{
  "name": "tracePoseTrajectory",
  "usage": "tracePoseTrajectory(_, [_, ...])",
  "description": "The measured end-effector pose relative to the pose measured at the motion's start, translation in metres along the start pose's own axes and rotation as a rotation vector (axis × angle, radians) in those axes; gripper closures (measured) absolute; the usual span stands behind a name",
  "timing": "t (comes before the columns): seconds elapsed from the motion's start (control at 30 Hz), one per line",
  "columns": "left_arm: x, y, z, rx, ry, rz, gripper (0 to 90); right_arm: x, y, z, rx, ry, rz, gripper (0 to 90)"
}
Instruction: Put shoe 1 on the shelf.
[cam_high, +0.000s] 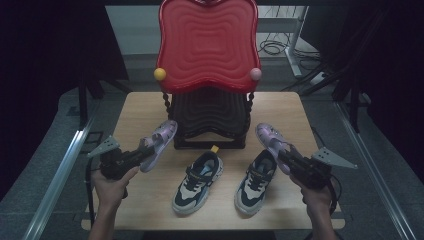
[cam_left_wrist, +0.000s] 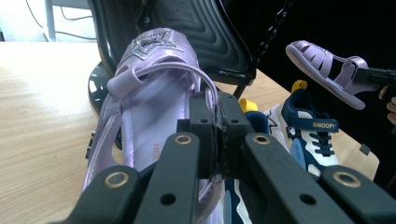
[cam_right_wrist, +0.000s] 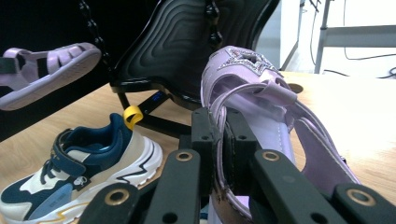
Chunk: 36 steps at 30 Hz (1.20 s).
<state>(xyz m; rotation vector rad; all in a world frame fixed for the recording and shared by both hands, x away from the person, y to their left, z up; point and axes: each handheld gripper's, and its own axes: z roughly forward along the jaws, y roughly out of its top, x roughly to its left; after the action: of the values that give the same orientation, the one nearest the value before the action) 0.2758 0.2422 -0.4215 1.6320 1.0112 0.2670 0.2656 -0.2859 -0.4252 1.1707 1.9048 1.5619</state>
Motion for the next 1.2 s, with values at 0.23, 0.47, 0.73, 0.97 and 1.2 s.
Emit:
tracePoseTrajectory(0.23, [-0.004,0.002,0.001,-0.003,-0.005,0.011,87.2,0.007,-0.001,0.007,0.009,0.024,-0.007,84.6])
tracePoseTrajectory(0.47, [-0.008,0.003,0.002,-0.005,-0.023,0.019,87.1,0.014,0.001,0.011,0.009,0.041,-0.016,84.6])
tracePoseTrajectory(0.73, [-0.014,0.008,0.009,-0.004,-0.042,0.029,87.1,0.023,0.004,0.018,0.008,0.072,-0.025,84.6])
tracePoseTrajectory(0.97, [-0.02,0.013,0.017,-0.004,-0.059,0.042,87.1,0.029,0.007,0.023,0.005,0.09,-0.031,84.6])
tracePoseTrajectory(1.2, [-0.024,0.021,0.03,-0.009,-0.078,0.049,87.1,0.039,0.014,0.037,0.001,0.113,-0.035,84.6])
